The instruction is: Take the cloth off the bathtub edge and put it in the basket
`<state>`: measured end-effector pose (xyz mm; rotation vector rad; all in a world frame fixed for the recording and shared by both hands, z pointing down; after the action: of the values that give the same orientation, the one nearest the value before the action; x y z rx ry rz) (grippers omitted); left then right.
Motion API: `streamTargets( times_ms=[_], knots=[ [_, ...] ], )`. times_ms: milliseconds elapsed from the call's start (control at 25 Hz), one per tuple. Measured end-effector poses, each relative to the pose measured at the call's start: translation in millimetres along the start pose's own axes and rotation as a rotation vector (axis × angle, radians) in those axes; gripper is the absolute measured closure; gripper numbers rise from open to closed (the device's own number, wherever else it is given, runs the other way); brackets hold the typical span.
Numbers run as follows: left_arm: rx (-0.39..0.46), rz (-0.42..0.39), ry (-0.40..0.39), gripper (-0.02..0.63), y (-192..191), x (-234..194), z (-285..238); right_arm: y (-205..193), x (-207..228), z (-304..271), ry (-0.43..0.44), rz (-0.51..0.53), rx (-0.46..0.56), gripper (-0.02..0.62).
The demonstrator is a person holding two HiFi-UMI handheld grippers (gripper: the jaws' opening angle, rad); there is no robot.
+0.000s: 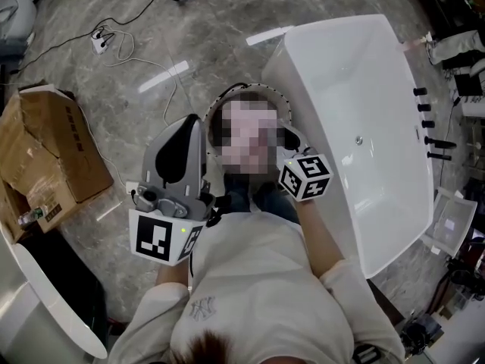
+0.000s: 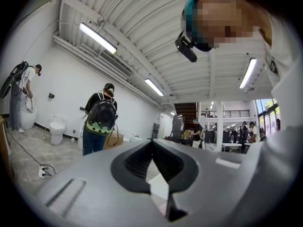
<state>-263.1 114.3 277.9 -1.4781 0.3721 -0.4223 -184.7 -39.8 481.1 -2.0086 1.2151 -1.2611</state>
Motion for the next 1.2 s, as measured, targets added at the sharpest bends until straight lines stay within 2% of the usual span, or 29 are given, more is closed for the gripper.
streamTargets(
  times_ms=[280, 1000, 1200],
  knots=[
    [-0.008, 0.024, -0.041, 0.597, -14.8, 6.6, -10.7, -13.7, 17.3, -7.0, -0.043, -0.028, -0.030, 0.557],
    [-0.131, 0.075, -0.039, 0.597, -77.0, 11.0, -23.7, -47.7, 68.6, -41.5, -0.112, -0.118, -0.071, 0.557],
    [-0.157, 0.148, -0.025, 0.597, -85.6, 13.4, -32.3, -58.5, 79.6, -53.6, -0.127, -0.125, -0.094, 0.557]
  ],
)
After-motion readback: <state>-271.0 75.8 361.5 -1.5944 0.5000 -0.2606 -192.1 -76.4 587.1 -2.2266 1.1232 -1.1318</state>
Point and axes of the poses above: the fingertips, and each gripper's own axes: z backward along the fingers, x to its right, y out of its top, the point moved 2 cm from there along z, backward along the fingers, and after that the axes turned 10 degrees about -z, right-handed, at the moved point
